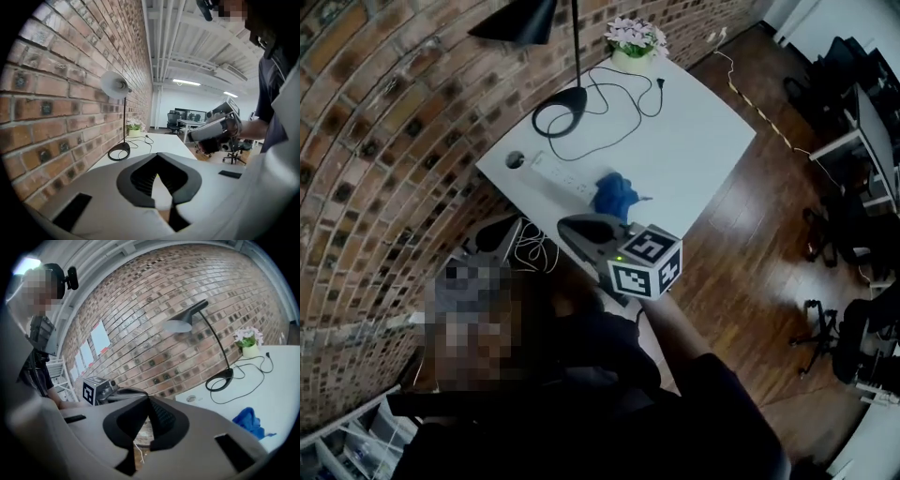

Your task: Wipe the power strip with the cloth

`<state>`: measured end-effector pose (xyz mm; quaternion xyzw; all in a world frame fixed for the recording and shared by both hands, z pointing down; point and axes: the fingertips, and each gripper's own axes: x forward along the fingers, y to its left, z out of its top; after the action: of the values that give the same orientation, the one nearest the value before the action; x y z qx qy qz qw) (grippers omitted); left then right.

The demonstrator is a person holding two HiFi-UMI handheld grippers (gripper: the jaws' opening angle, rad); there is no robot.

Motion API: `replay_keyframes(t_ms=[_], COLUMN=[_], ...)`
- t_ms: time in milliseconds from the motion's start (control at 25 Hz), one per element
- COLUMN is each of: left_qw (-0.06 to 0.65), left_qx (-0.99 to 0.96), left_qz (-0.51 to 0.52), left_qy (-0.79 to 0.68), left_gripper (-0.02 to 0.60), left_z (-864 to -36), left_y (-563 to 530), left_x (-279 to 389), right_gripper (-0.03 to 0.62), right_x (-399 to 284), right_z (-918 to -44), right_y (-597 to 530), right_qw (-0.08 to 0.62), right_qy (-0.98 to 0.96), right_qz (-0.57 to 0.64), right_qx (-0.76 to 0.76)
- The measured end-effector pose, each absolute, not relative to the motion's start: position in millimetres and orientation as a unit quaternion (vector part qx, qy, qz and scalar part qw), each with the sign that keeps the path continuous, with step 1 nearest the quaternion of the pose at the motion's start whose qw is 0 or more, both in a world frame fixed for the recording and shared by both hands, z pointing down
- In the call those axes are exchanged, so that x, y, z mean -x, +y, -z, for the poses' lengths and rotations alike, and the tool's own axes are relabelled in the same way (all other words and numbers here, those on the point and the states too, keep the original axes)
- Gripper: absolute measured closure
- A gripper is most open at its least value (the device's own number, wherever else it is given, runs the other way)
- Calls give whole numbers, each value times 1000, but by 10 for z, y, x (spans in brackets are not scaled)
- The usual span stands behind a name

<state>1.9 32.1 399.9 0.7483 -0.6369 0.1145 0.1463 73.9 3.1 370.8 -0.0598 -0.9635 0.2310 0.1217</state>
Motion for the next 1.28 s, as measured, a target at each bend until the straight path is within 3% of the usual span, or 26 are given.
replay_keyframes(t_ms=[480,720,960,1000,1040,1080,1280], left_qw=[157,164,158,159,160,164,184], left_qx=[-830,-859,-862,-859,-856,-852,-816], left_qz=[-120,-136,-174,-183,-192,-200,-228], left_qy=[-521,-467,-449,-450,-452,-455,-499], left_gripper=[580,580,580,580,580,580,580], left_z=[-4222,-4515,-4727,-4775,-4827,-4879,-5079], left_y=[-325,-474,-670,-705,-741,-777,-1055], left_x=[822,673,615,631,657,691,952], right_gripper=[580,579,574,530,399,359,359], right_x=[-505,-823,-956,-976,-999,-1031,-1205], right_z=[-4035,-4273,-4397,-4447,-4526,-4631,-5183], right_y=[-924,-944,-1105,-1163,-1224,-1284,-1556], right_qw=[168,199,162,157,160,172,263], right_qy=[-940,-911,-902,-899,-894,-888,-862], right_qz=[-220,-214,-230,-235,-241,-243,-216], right_qx=[-199,-290,-327,-334,-341,-350,-375])
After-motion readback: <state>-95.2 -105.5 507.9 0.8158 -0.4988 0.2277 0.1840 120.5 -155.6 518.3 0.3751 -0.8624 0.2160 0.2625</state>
